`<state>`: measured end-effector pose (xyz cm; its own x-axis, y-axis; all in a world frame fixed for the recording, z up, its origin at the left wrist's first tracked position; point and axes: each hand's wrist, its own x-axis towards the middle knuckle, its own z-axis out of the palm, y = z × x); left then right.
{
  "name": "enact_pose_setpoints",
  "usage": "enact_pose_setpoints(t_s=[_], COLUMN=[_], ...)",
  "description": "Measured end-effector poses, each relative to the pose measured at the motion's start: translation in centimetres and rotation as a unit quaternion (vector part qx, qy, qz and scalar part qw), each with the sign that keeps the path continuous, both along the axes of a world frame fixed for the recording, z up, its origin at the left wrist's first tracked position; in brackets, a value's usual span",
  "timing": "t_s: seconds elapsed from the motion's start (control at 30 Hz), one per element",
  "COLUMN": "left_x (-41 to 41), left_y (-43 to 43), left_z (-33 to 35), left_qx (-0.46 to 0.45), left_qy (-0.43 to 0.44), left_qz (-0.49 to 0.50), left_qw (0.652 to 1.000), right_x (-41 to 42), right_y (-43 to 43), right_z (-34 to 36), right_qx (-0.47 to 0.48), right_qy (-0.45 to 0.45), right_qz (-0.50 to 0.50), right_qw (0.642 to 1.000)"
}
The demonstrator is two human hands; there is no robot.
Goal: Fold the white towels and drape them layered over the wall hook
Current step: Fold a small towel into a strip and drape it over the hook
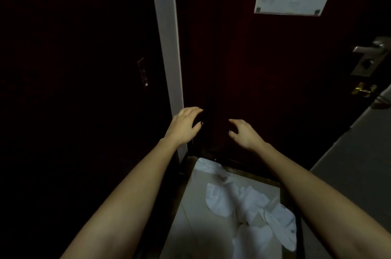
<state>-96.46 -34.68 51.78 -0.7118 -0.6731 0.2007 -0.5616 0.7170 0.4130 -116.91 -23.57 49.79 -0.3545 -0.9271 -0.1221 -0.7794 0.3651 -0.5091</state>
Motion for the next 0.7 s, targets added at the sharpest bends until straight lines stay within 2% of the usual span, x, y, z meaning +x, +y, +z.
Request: enact_pose_setpoints(t_s=[0.17,0.43,0.57,0.7], left_x=[-4.7,-11.4,-15.2,-18.8], left_y=[-7.6,-18.0,-22.1,-25.2], left_z=[-6.9,-20.9,-30.4,-41.9], left_qx=[0.034,0.087,0.101,0.078], left_qy=[-0.032,-0.019,-0.057,-0.074], left_qz=[-0.021,-0.067,-0.100,-0.135], left_qw=[0.999,0.994,0.988,0.985], right_x=[-3.8,-8.8,-11.6,-15.0], right_y=[-5.2,-14.3,-17.8,-20.4], right_z=[-6.9,-19.0,-27.6,-38.6], right_qx=[0.040,0.098,0.099,0.093], right_qy=[-0.015,-0.067,-0.079,-0.083], right_qz=[-0.032,-0.083,-0.119,-0.151], right_qw=[0.999,0.989,0.985,0.981])
